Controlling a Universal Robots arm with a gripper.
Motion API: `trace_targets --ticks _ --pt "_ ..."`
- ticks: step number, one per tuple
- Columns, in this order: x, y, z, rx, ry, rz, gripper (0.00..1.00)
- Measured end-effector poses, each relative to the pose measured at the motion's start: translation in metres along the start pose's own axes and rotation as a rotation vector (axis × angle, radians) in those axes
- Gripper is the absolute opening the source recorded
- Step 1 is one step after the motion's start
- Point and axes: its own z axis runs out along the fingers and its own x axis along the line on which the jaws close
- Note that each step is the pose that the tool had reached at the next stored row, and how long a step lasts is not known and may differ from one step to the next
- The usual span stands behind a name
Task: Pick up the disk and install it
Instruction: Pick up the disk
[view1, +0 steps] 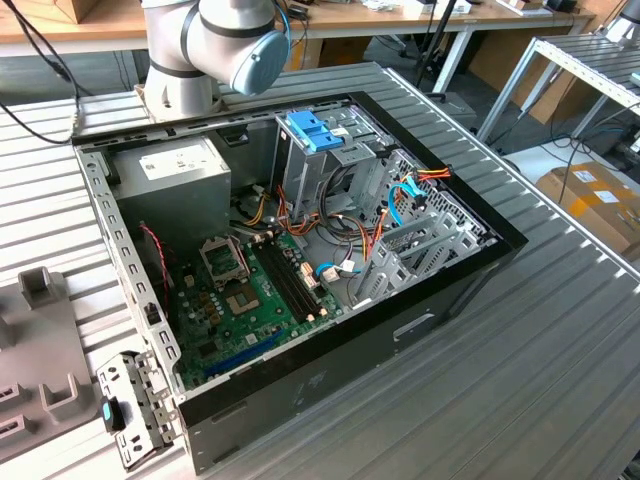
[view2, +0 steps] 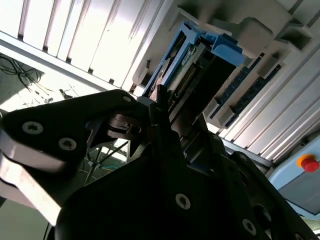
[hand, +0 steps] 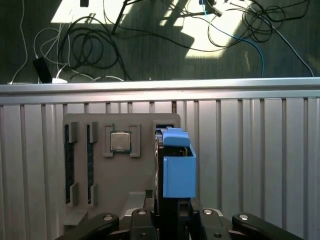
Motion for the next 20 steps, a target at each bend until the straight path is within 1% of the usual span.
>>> trace_targets --ticks 1,2,4,5,7,10,11,12,14,15,17,18,20 --pt "0.0004 -0.0002 -0.0102 -0.0002 0.0000 0.000 0.35" --pt "0.0006 -0.0004 -0.0170 0.0000 -0.0001 0.000 0.35" --pt "0.0013 -0.0008 -0.0333 -0.0001 0.0000 0.000 0.35" --pt "0.0015 -0.0009 -0.0402 0.0000 0.0000 0.000 0.35" --pt "0.0019 -0.0011 -0.0491 -0.0001 0.0000 0.000 0.35" --pt "0.0027 -0.0016 -0.0705 -0.0001 0.0000 0.000 0.35" --pt "0.0029 -0.0017 -0.0762 0.0000 -0.0001 0.000 0.35" --pt "0.0031 -0.0018 -0.0805 0.0001 -0.0001 0.000 0.35" --pt "0.0033 -0.0019 -0.0863 0.0001 -0.0001 0.000 0.35" --pt "0.0036 -0.0021 -0.0933 0.0000 0.0000 0.000 0.35" --pt "0.0039 -0.0023 -0.1025 0.0000 0.0000 0.000 0.35" --pt "0.0040 -0.0024 -0.1042 -0.0002 0.0000 0.000 0.35" --pt "0.0040 -0.0024 -0.1043 0.0000 0.0000 0.000 0.35"
